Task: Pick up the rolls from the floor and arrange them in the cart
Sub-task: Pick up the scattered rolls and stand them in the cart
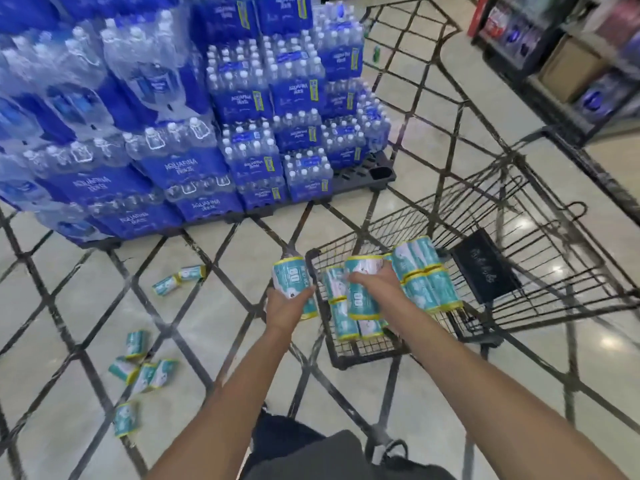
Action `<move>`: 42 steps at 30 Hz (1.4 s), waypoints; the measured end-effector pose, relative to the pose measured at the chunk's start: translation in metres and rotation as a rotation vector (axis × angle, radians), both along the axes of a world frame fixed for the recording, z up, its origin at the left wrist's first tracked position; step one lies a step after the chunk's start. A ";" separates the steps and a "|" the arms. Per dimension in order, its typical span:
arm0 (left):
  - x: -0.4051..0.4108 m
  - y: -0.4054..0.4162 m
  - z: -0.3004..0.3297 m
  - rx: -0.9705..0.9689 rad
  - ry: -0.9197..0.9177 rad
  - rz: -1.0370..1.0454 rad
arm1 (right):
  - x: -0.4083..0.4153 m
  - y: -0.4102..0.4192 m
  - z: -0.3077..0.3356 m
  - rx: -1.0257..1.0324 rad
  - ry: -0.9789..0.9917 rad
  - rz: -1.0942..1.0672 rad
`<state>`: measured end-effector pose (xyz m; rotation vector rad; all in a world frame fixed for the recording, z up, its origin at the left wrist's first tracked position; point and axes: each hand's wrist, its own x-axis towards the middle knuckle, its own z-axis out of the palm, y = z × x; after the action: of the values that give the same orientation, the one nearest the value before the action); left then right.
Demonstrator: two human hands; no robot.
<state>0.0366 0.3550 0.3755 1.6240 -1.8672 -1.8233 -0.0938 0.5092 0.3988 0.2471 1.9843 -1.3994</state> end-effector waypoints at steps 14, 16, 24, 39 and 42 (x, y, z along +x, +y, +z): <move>-0.087 0.197 -0.049 0.087 -0.141 -0.085 | -0.087 0.203 -0.057 0.098 -0.102 -0.092; -0.103 0.193 -0.066 0.084 -0.158 -0.071 | -0.099 0.195 -0.068 0.124 -0.119 -0.053; -0.183 0.159 -0.130 0.063 -0.295 -0.026 | -0.162 0.139 -0.137 0.275 -0.133 0.090; -0.286 0.088 -0.304 -0.054 -0.563 -0.114 | -0.255 0.007 -0.318 0.562 0.091 0.438; -0.293 0.094 -0.311 -0.120 -0.590 -0.164 | -0.252 0.004 -0.325 0.605 0.130 0.403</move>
<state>-0.2562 0.4486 0.0644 2.1884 -2.3348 -1.3270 -0.3461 0.5129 0.0736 0.0151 2.3625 -0.5567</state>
